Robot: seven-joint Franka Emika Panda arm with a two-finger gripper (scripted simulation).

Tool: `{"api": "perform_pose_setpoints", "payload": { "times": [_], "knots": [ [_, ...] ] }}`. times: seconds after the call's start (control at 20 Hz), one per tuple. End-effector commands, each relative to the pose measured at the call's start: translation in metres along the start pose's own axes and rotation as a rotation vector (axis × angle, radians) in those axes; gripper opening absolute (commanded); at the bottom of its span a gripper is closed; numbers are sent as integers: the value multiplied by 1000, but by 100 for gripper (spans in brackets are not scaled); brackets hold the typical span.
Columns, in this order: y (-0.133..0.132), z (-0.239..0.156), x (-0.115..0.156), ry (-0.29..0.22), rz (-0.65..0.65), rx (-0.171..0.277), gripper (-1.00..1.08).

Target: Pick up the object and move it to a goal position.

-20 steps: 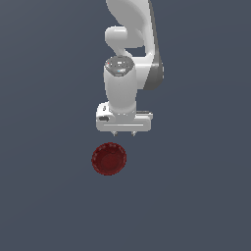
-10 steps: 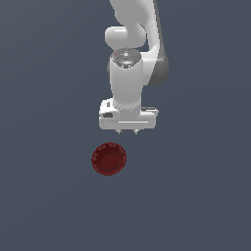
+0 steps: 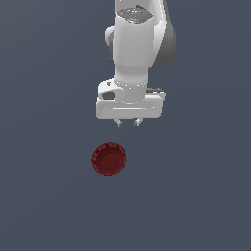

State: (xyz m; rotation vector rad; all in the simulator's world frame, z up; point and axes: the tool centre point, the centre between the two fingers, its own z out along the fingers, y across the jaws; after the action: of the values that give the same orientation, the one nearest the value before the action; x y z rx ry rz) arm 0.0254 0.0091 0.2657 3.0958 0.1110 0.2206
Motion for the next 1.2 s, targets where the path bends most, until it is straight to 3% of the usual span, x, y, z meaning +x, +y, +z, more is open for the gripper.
{"api": "perform_pose_setpoints", "payload": {
  "times": [0.0,0.55,0.85,1.15],
  "knots": [
    [1,-33,10,49,-31,-23,28],
    [11,-234,34,338,-179,-117,28],
    [32,-338,22,489,-230,-136,28],
    [71,-419,-1,620,-256,-128,28]
  ]
}}
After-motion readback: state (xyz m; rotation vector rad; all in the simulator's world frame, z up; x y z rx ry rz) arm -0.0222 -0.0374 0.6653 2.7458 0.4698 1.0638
